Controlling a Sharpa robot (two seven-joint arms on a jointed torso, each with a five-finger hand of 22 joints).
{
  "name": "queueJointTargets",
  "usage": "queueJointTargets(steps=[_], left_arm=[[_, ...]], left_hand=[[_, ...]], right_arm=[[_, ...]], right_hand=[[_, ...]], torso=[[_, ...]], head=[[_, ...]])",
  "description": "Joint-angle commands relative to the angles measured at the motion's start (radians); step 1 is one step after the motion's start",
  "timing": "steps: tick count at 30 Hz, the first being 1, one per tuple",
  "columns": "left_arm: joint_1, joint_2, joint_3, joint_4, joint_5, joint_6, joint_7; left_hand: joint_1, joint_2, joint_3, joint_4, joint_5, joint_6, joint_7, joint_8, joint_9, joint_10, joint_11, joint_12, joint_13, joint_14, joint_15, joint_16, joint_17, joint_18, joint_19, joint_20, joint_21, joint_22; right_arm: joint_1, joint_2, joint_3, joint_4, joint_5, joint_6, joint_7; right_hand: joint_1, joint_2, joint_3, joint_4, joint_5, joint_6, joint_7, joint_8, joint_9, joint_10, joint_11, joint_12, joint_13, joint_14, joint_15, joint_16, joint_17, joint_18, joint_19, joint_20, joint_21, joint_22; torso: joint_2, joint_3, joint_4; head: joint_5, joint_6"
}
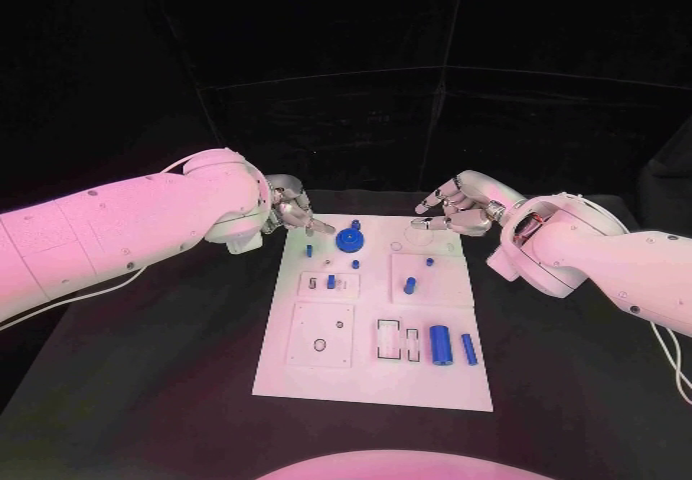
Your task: Assemble the parts on the task board
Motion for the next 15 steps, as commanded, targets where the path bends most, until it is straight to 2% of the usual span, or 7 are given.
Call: queueJointTargets(steps=[1,6,8,12,15], left_arm=[[0.009,0.032,0.001,-0.067,0.019,0.134,-0.009],[0.014,0.078,-0.001,-0.154,0.021,0.170,-0.009],[0.015,0.094,-0.007,-0.185,0.020,0.179,-0.009],[0.014,0.122,-0.025,-0.239,-0.010,0.182,-0.009],[0.010,0.137,-0.033,-0.267,-0.026,0.183,-0.008]], left_hand=[[0.016,0.003,-0.007,0.001,-0.002,-0.001,0.003,-0.007,-0.003,-0.004,0.002,-0.002,-0.002,0.105,0.008,0.003,0.263,0.006,-0.002,0.006,-0.002,0.000],[0.020,0.011,-0.014,0.004,-0.002,0.002,0.004,-0.010,-0.007,-0.004,0.003,0.000,-0.001,0.105,0.009,0.003,0.263,0.006,-0.002,0.007,-0.002,0.002],[0.021,0.013,-0.015,0.005,-0.002,0.003,0.004,-0.010,-0.008,-0.003,0.003,0.001,-0.001,0.105,0.009,0.003,0.263,0.006,-0.002,0.008,-0.002,0.002],[0.023,0.023,-0.023,0.010,-0.002,0.008,0.004,-0.012,-0.011,-0.004,0.003,0.002,-0.001,0.105,0.010,0.003,0.263,0.006,-0.001,0.009,-0.003,0.002],[0.023,0.026,-0.025,0.012,-0.002,0.010,0.004,-0.012,-0.012,-0.003,0.003,0.003,-0.001,0.105,0.010,0.003,0.263,0.006,-0.001,0.009,-0.003,0.002]], right_arm=[[0.002,0.003,0.001,-0.001,0.003,-0.005,0.008],[0.002,0.006,0.001,-0.003,0.003,-0.005,0.009],[0.002,0.007,0.001,-0.003,0.003,-0.004,0.009],[0.002,0.009,0.001,-0.004,0.003,-0.005,0.010],[0.002,0.010,0.001,-0.003,0.003,-0.005,0.011]], right_hand=[[-0.009,-0.002,-0.006,0.000,-0.003,0.002,0.000,0.005,0.001,-0.005,-0.001,-0.004,0.000,0.061,-0.005,-0.006,0.077,0.010,-0.007,-0.001,-0.006,-0.001],[-0.009,-0.002,-0.006,0.000,-0.003,0.002,0.000,0.005,0.001,-0.004,-0.001,-0.003,0.000,0.061,-0.005,-0.006,0.077,0.010,-0.007,-0.001,-0.006,-0.001],[-0.009,-0.002,-0.006,0.000,-0.003,0.002,0.000,0.005,0.001,-0.004,-0.001,-0.003,0.000,0.061,-0.005,-0.006,0.077,0.010,-0.007,-0.001,-0.006,-0.001],[-0.007,0.000,-0.006,0.000,-0.001,0.002,0.000,0.005,0.001,-0.005,-0.002,-0.004,0.000,0.061,-0.005,-0.006,0.076,0.010,-0.007,-0.001,-0.007,-0.002],[-0.006,0.000,-0.006,0.000,0.001,0.002,0.000,0.005,0.001,-0.005,-0.002,-0.004,-0.001,0.061,-0.005,-0.006,0.076,0.011,-0.007,-0.001,-0.007,-0.002]], torso=[[0.001,0.0001,-0.0019],[0.002,-0.0016,-0.0013],[0.002,-0.0018,-0.0011],[0.001,-0.0005,-0.0004],[0.001,-0.0003,0.0000]], head=[[0.004,0.000],[0.002,-0.001],[0.003,-0.002],[0.004,-0.003],[0.004,-0.003]])
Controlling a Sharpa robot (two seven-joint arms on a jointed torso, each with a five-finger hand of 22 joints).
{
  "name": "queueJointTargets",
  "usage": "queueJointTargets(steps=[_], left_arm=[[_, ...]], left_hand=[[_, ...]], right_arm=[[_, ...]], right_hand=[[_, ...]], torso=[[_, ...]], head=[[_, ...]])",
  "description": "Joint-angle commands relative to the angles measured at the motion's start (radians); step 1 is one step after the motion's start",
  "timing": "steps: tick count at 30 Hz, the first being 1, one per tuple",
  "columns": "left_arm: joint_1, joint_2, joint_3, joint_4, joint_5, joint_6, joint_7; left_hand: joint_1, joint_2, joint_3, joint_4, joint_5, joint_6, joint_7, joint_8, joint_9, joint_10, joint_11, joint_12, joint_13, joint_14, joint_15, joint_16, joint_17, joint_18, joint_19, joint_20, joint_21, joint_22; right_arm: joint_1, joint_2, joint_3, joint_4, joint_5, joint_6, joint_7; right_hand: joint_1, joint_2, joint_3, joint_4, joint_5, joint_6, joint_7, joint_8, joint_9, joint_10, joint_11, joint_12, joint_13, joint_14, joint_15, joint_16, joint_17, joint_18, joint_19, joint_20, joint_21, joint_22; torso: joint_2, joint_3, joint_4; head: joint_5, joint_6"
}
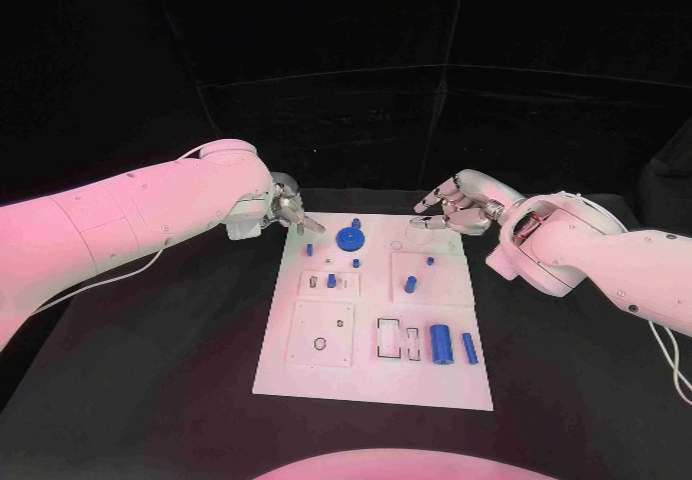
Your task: Assemble the parts on the task board
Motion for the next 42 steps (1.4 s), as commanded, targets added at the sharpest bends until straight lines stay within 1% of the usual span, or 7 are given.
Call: queueJointTargets(steps=[1,5,8,14,20,28,42], left_arm=[[-0.003,0.013,-0.004,-0.024,-0.033,0.040,-0.005],[-0.010,0.032,-0.008,-0.054,-0.041,0.044,-0.001],[-0.015,0.043,-0.009,-0.070,-0.043,0.049,0.003],[-0.023,0.058,-0.012,-0.086,-0.044,0.050,0.014],[-0.027,0.068,-0.013,-0.092,-0.045,0.057,0.020],[-0.030,0.073,-0.016,-0.097,-0.045,0.086,0.016],[-0.032,0.073,-0.019,-0.087,-0.045,0.091,0.020]], left_hand=[[0.002,0.007,-0.011,0.002,-0.002,0.007,-0.001,-0.004,-0.002,-0.003,0.003,0.004,0.000,0.102,0.006,0.003,0.263,0.006,-0.001,0.009,-0.002,0.002],[0.003,0.008,-0.012,0.003,-0.002,0.008,-0.001,-0.004,-0.002,-0.003,0.003,0.005,0.001,0.102,0.006,0.003,0.263,0.006,0.000,0.010,-0.001,0.002],[0.003,0.009,-0.014,0.004,-0.002,0.009,-0.001,-0.004,-0.003,-0.002,0.003,0.006,0.002,0.102,0.006,0.003,0.263,0.005,0.000,0.010,0.000,0.004],[0.004,0.011,-0.017,0.005,-0.002,0.012,-0.002,-0.003,-0.003,0.000,0.002,0.009,0.004,0.102,0.006,0.003,0.263,0.005,0.002,0.010,0.001,0.007],[0.005,0.014,-0.020,0.006,-0.002,0.015,-0.002,-0.003,-0.004,0.001,0.002,0.011,0.006,0.102,0.006,0.003,0.263,0.004,0.003,0.010,0.002,0.008],[0.033,0.029,-0.028,-0.003,-0.002,0.027,-0.005,-0.002,-0.009,0.003,-0.001,0.014,0.007,0.102,0.004,0.003,0.263,0.004,0.005,0.009,0.004,0.013],[0.055,0.043,-0.031,-0.013,-0.002,0.036,-0.008,-0.001,-0.012,0.006,-0.003,0.019,0.009,0.102,0.003,0.003,0.263,0.003,0.006,0.008,0.006,0.017]], right_arm=[[0.002,0.002,0.001,0.001,0.002,-0.005,0.010],[0.002,0.004,0.001,0.000,0.002,-0.004,0.011],[0.002,0.006,0.001,0.000,0.002,-0.004,0.012],[0.002,0.007,0.001,-0.001,0.002,-0.003,0.012],[0.002,0.009,0.001,-0.002,0.002,-0.003,0.013],[0.002,0.009,0.001,-0.003,0.002,-0.002,0.012],[0.002,0.012,0.001,-0.006,0.002,0.000,0.012]], right_hand=[[-0.006,0.000,-0.006,0.000,0.001,0.002,0.000,0.005,0.001,-0.005,-0.002,-0.004,-0.001,0.061,-0.005,-0.006,0.075,0.011,-0.007,-0.001,-0.004,-0.001],[-0.003,0.002,-0.007,0.000,0.004,0.002,0.000,0.005,0.001,-0.005,-0.002,-0.004,-0.001,0.061,-0.005,-0.006,0.076,0.011,-0.007,-0.001,-0.005,-0.002],[-0.001,0.002,-0.007,0.000,0.005,0.002,0.000,0.005,0.001,-0.005,-0.002,-0.004,-0.001,0.061,-0.005,-0.006,0.076,0.011,-0.007,-0.001,-0.005,-0.002],[0.000,0.003,-0.007,0.000,0.007,0.002,0.000,0.005,0.001,-0.005,-0.002,-0.004,-0.001,0.062,-0.005,-0.007,0.076,0.011,-0.007,-0.001,-0.005,-0.002],[0.000,0.003,-0.007,0.000,0.007,0.002,0.000,0.005,0.001,-0.005,-0.002,-0.004,-0.001,0.062,-0.005,-0.007,0.076,0.011,-0.007,-0.001,-0.005,-0.002],[0.000,0.003,-0.007,0.000,0.007,0.002,0.000,0.005,0.001,-0.005,-0.002,-0.004,-0.001,0.062,-0.005,-0.007,0.076,0.011,-0.007,-0.001,-0.005,-0.002],[0.004,0.005,-0.007,0.000,0.011,0.002,-0.001,0.005,0.001,-0.005,-0.002,-0.003,-0.001,0.061,-0.006,-0.007,0.076,0.011,-0.007,-0.001,-0.006,-0.003]], torso=[[0.000,0.0001,0.0014],[-0.001,-0.0006,0.0005],[-0.001,0.0004,0.0005],[-0.001,0.0001,0.0014],[-0.001,0.0013,0.0017],[-0.002,0.0004,0.0015],[-0.002,0.0005,0.0020]], head=[[0.001,-0.001],[0.004,-0.001],[0.007,-0.002],[0.006,-0.004],[0.005,-0.006],[0.006,-0.007],[0.006,-0.008]])
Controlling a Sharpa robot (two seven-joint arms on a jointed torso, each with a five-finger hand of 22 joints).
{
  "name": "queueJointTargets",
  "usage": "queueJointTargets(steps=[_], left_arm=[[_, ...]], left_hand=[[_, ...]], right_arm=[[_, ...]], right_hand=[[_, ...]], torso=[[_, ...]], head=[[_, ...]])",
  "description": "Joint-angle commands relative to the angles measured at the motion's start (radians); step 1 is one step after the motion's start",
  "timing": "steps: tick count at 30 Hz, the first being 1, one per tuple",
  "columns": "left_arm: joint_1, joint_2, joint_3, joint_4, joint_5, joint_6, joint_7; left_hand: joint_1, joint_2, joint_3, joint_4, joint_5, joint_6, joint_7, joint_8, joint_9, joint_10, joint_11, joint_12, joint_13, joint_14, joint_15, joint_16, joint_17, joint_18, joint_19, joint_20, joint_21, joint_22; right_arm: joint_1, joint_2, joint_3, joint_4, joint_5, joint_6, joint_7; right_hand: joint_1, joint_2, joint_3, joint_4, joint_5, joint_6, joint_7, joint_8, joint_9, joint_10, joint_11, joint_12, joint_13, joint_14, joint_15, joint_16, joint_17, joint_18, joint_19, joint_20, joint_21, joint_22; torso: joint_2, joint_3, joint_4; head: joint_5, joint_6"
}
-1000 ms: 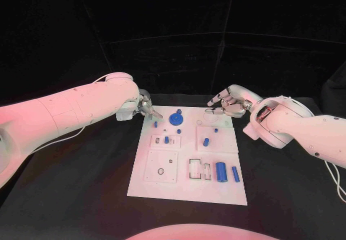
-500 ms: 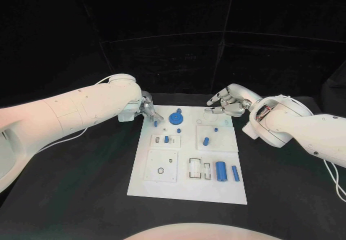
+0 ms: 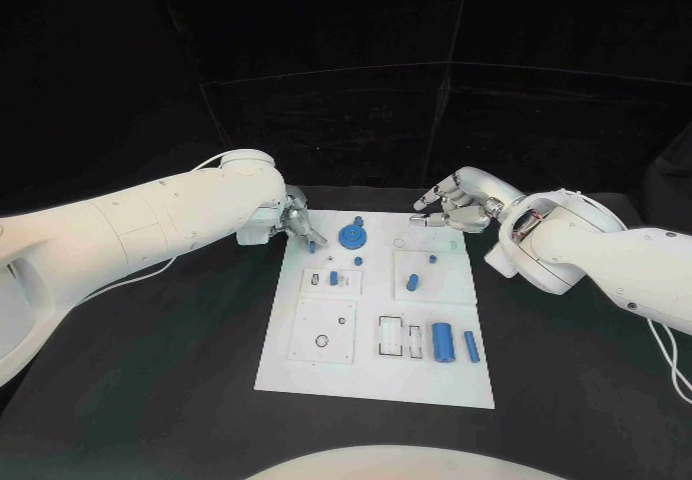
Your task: Assemble the parts on the task board
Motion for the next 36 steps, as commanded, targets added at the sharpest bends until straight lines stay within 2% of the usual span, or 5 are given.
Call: queueJointTargets(steps=[1,8,17,28,36], left_arm=[[0.001,0.000,0.000,0.004,-0.007,0.011,0.011],[0.001,-0.008,0.000,0.019,0.003,-0.026,0.011],[0.000,-0.016,0.000,0.033,0.017,-0.060,0.020],[0.001,-0.077,0.001,0.119,0.071,-0.133,0.028],[-0.001,-0.156,0.001,0.234,0.103,-0.243,0.023]], left_hand=[[0.016,0.003,-0.002,-0.005,-0.002,0.009,-0.001,-0.001,-0.002,0.007,-0.003,0.007,0.001,0.102,0.003,0.003,0.263,0.003,0.003,0.004,0.006,0.003],[0.068,0.040,0.021,-0.034,-0.002,0.015,-0.004,0.003,-0.004,0.008,-0.007,0.007,-0.001,0.102,0.000,0.003,0.263,0.003,0.002,0.002,0.004,0.001],[0.241,0.098,0.194,-0.176,-0.002,-0.004,-0.013,-0.003,-0.010,-0.001,-0.019,-0.006,-0.014,0.102,-0.010,0.003,0.263,0.004,0.002,-0.010,0.001,0.002],[0.138,0.044,0.435,-0.240,-0.002,-0.015,-0.011,0.037,0.018,0.009,-0.016,-0.003,-0.020,0.102,-0.006,0.003,0.263,0.002,0.005,-0.004,0.000,0.009],[0.109,0.031,0.468,-0.246,-0.005,-0.013,-0.013,0.049,0.025,0.013,-0.016,0.001,-0.018,0.102,-0.006,0.003,0.263,0.002,0.007,-0.006,0.002,0.013]], right_arm=[[0.002,0.001,0.001,0.000,0.002,0.000,0.008],[0.002,0.002,0.001,-0.002,0.002,0.002,0.006],[0.002,0.004,0.001,-0.005,0.002,0.003,0.006],[0.002,0.004,0.001,-0.009,0.002,0.004,0.005],[0.002,0.000,0.001,-0.008,0.002,0.005,0.004]], right_hand=[[0.004,0.005,-0.007,0.000,0.005,0.002,-0.001,0.005,0.001,-0.005,-0.002,-0.003,-0.001,0.061,-0.006,-0.003,0.076,0.011,-0.007,-0.001,-0.006,-0.001],[0.005,0.006,-0.007,-0.001,0.006,0.002,-0.001,0.005,0.001,-0.005,-0.002,-0.003,-0.001,0.062,-0.006,-0.003,0.076,0.011,-0.007,-0.001,-0.006,-0.001],[0.007,0.007,-0.007,-0.001,0.008,0.003,-0.001,0.006,0.001,-0.004,-0.002,-0.002,0.000,0.062,-0.006,-0.003,0.076,0.011,-0.007,-0.001,-0.006,-0.001],[0.008,0.008,-0.007,-0.001,0.009,0.003,-0.001,0.006,0.001,-0.005,-0.003,-0.003,-0.001,0.061,-0.006,-0.004,0.076,0.011,-0.007,-0.001,-0.006,-0.001],[0.008,0.008,-0.009,0.000,0.008,0.003,-0.001,0.006,0.001,-0.005,-0.002,-0.003,-0.001,0.061,-0.006,-0.004,0.075,0.011,-0.007,-0.001,-0.006,-0.001]], torso=[[0.000,0.0002,0.0002],[0.000,-0.0003,-0.0007],[0.000,-0.0001,-0.0001],[-0.001,0.0011,0.0010],[-0.001,0.0007,0.0031]], head=[[-0.001,0.000],[-0.002,-0.001],[-0.003,-0.005],[-0.002,-0.006],[0.003,-0.007]])
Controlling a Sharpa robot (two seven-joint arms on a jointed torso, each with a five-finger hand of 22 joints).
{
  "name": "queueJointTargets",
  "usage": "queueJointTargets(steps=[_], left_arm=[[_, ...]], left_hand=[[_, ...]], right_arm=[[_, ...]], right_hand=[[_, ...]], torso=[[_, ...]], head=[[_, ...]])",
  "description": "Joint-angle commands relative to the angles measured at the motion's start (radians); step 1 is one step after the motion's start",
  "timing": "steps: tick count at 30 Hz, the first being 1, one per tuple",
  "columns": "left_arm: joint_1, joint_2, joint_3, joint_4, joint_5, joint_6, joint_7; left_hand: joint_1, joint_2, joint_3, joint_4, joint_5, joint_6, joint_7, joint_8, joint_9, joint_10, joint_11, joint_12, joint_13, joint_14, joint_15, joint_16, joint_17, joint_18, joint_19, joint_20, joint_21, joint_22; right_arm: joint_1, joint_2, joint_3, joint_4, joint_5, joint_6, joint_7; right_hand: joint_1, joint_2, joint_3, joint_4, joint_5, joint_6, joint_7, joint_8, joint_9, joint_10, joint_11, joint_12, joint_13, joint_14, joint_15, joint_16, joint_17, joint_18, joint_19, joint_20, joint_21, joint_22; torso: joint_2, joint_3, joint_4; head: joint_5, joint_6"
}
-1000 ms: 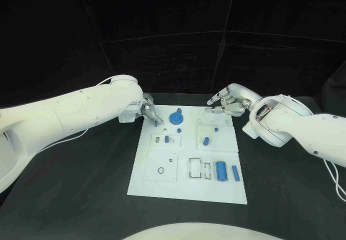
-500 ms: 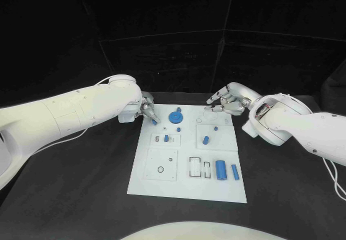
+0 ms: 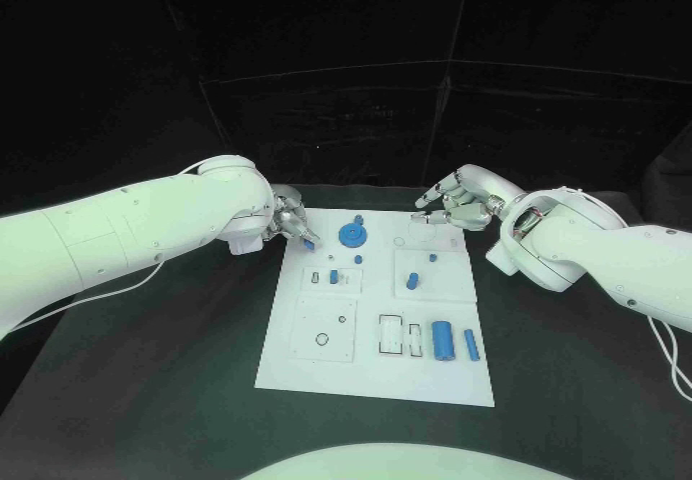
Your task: Assemble the parts on the task board
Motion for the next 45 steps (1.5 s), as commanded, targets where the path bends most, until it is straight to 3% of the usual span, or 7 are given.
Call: queueJointTargets(steps=[1,10,14,16,26,45], left_arm=[[-0.002,-0.025,0.000,0.043,0.040,-0.116,0.009],[-0.049,-0.107,-0.002,0.179,0.017,-0.227,0.061],[-0.063,-0.122,-0.002,0.207,-0.025,-0.235,0.084],[-0.070,-0.129,-0.003,0.221,-0.054,-0.229,0.095],[-0.085,-0.136,-0.014,0.248,-0.116,-0.201,0.103],[-0.090,-0.135,-0.016,0.254,-0.147,-0.127,0.036]], left_hand=[[-0.010,-0.002,0.089,-0.083,0.003,0.002,-0.006,0.004,0.001,0.007,0.001,0.004,0.000,0.106,-0.002,0.003,0.263,0.002,0.003,-0.002,0.001,-0.001],[-0.016,-0.009,0.096,-0.085,0.003,0.002,-0.007,0.007,0.004,0.006,0.000,0.003,-0.003,0.106,-0.003,0.003,0.263,0.002,0.003,-0.002,0.001,0.000],[-0.017,-0.013,0.101,-0.089,0.003,0.001,-0.008,0.009,0.004,0.006,-0.001,0.002,-0.005,0.106,-0.003,0.003,0.263,0.002,0.004,-0.003,0.002,0.000],[-0.017,-0.015,0.103,-0.090,0.003,0.001,-0.008,0.010,0.005,0.006,-0.001,0.002,-0.005,0.106,-0.003,0.003,0.263,0.002,0.004,-0.003,0.002,0.001],[-0.017,-0.018,0.106,-0.092,0.003,0.001,-0.009,0.010,0.005,0.006,-0.001,0.002,-0.006,0.106,-0.004,0.003,0.263,0.002,0.004,-0.003,0.002,0.002],[-0.015,-0.026,0.118,-0.100,0.003,0.000,-0.010,0.013,0.006,0.008,-0.002,0.002,-0.006,0.106,-0.004,0.003,0.263,0.001,0.006,-0.003,0.004,0.005]], right_arm=[[0.002,-0.002,0.001,0.002,0.002,0.004,0.004],[0.002,-0.003,0.001,0.001,0.002,0.005,0.004],[0.002,-0.003,0.001,0.000,0.002,0.006,0.004],[0.002,-0.002,0.001,-0.001,0.002,0.007,0.005],[0.002,0.001,0.000,-0.004,0.002,0.008,0.006],[0.002,0.000,0.000,-0.003,0.002,0.009,0.006]], right_hand=[[0.004,0.004,-0.009,0.000,0.004,0.003,-0.001,0.006,0.001,-0.005,-0.002,-0.003,-0.001,0.061,-0.006,-0.003,0.076,0.011,-0.007,-0.001,-0.006,-0.001],[0.003,0.004,-0.010,0.001,0.002,0.003,-0.001,0.006,0.001,-0.005,-0.002,-0.003,-0.001,0.062,-0.006,-0.003,0.076,0.011,-0.007,-0.001,-0.007,-0.001],[0.003,0.004,-0.010,0.001,0.002,0.003,-0.001,0.006,0.001,-0.005,-0.002,-0.003,-0.001,0.062,-0.006,-0.003,0.076,0.011,-0.007,-0.001,-0.007,-0.001],[0.003,0.004,-0.010,0.001,0.002,0.003,-0.001,0.006,0.001,-0.005,-0.002,-0.003,-0.001,0.062,-0.006,-0.003,0.076,0.011,-0.007,-0.001,-0.007,-0.001],[0.003,0.004,-0.010,0.001,0.002,0.003,-0.001,0.006,0.001,-0.005,-0.002,-0.003,-0.001,0.062,-0.006,-0.003,0.076,0.011,-0.007,-0.001,-0.007,-0.001],[0.002,0.005,-0.012,0.003,0.000,0.004,-0.001,0.006,0.001,-0.005,-0.002,-0.002,-0.001,0.061,-0.006,-0.004,0.075,0.011,-0.007,-0.002,-0.007,-0.001]], torso=[[0.000,0.0003,0.0021],[0.000,-0.0004,0.0102],[0.000,-0.0016,0.0092],[0.000,0.0001,0.0062],[0.001,0.0003,0.0050],[0.001,0.0010,0.0058]], head=[[0.004,-0.001],[0.004,-0.002],[0.008,-0.004],[0.012,-0.006],[0.012,-0.008],[0.010,-0.013]])
